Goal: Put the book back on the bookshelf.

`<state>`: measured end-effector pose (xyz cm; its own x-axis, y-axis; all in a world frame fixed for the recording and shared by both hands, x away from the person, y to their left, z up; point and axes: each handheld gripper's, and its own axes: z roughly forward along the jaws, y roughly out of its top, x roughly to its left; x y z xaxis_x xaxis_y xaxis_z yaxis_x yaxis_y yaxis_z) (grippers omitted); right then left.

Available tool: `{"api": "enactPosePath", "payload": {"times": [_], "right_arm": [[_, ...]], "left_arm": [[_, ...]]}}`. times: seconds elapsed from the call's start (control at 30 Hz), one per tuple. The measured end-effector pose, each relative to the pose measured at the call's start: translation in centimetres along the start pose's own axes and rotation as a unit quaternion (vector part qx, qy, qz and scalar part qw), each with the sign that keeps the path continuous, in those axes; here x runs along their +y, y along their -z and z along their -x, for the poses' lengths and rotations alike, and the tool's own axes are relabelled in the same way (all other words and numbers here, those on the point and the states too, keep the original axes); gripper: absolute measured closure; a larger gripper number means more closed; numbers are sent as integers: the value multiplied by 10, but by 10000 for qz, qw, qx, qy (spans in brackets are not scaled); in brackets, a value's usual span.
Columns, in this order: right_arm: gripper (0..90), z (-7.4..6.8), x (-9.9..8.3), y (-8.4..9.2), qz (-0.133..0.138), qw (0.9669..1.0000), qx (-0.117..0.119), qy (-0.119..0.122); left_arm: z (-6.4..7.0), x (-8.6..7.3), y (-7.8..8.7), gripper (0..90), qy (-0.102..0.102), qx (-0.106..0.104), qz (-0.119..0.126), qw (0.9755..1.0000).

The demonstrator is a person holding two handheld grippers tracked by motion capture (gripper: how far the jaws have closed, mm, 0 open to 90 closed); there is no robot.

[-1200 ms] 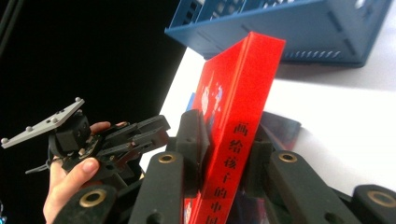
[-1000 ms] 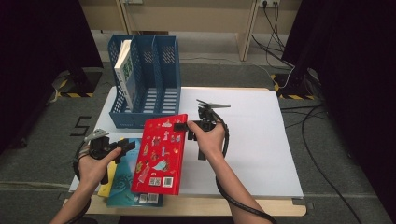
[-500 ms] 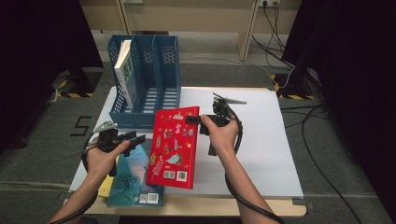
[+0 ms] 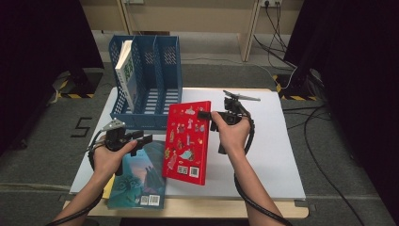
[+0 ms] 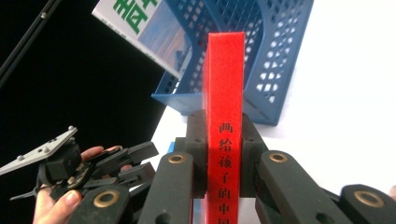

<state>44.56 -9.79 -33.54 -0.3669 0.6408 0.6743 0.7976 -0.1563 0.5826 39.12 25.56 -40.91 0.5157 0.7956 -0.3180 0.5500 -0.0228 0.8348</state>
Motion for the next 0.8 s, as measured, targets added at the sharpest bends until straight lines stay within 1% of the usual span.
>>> {"api": "enactPosePath", "payload": {"times": [0.1,0.2,0.27,0.3,0.37,0.47,0.53,0.63,0.8], "right_arm": [[799,1,2,4,71,9999,-97,62],[798,1,2,5,141,9991,-336,226],[796,5,3,6,98,9997,-190,98],[796,6,3,6,96,9997,-184,90],[798,6,3,7,141,9993,-314,170],[796,6,5,9,178,9993,-287,140],[796,6,6,11,211,9990,-350,175],[796,6,7,13,277,9988,-379,159],[795,4,10,15,463,9973,-516,234]], "left_arm": [[1,0,-1,458,-1,-5,-9,10000],[1,0,-1,458,-11,-15,-23,10000],[1,1,-2,458,-19,-20,-31,10000],[1,1,-2,459,-16,-19,-30,10000],[1,1,-2,459,-26,-13,-40,10000],[2,2,-3,458,-55,-20,-28,10000],[2,3,-3,458,-66,-24,-21,10000],[3,4,-5,457,-104,-18,-5,9999],[7,7,-9,448,-185,-44,0,9998]]}}
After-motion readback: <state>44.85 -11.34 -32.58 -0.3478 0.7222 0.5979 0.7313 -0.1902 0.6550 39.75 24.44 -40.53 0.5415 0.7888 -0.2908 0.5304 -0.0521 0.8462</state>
